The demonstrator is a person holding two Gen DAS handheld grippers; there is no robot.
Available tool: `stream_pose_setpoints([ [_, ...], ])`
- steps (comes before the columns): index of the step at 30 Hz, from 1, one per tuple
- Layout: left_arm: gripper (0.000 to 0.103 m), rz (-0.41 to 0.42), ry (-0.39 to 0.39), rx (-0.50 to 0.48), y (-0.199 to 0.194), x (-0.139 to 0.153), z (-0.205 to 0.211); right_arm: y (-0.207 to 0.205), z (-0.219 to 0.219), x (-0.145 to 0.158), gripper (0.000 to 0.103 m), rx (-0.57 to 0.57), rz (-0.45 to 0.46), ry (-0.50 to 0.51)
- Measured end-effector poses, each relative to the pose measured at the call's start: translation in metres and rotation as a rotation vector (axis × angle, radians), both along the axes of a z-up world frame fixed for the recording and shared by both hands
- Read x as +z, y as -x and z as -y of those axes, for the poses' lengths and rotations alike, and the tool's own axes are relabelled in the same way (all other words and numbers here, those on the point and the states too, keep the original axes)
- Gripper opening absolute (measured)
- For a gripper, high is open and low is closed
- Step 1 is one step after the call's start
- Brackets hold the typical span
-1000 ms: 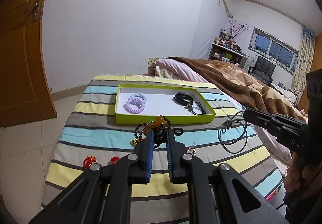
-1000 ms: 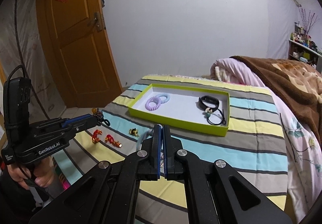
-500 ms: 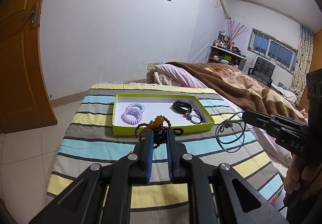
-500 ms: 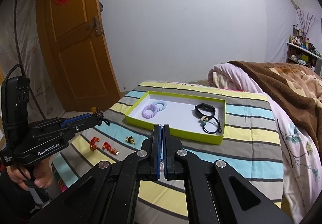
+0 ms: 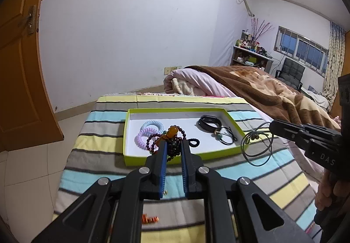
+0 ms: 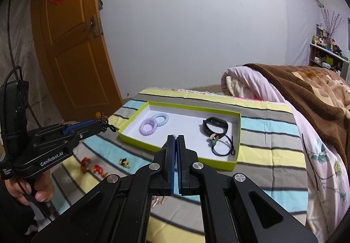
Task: Organize jewelry
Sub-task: 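Carry the beaded bracelet and pink-bead hair tie into the green box with both tools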
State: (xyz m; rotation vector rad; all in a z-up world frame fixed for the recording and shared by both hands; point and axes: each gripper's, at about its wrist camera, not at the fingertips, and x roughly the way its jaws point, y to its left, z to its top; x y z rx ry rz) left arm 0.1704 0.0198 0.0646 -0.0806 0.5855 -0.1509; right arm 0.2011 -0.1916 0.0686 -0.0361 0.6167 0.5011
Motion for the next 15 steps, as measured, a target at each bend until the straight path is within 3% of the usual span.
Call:
stream_pose_setpoints([
  [15,0.013,-0.049,-0.022,0.018,-0.080,-0.032,0.003,-0.082,-0.006,-0.034,0.001,-0.017,-0.051,0.027],
])
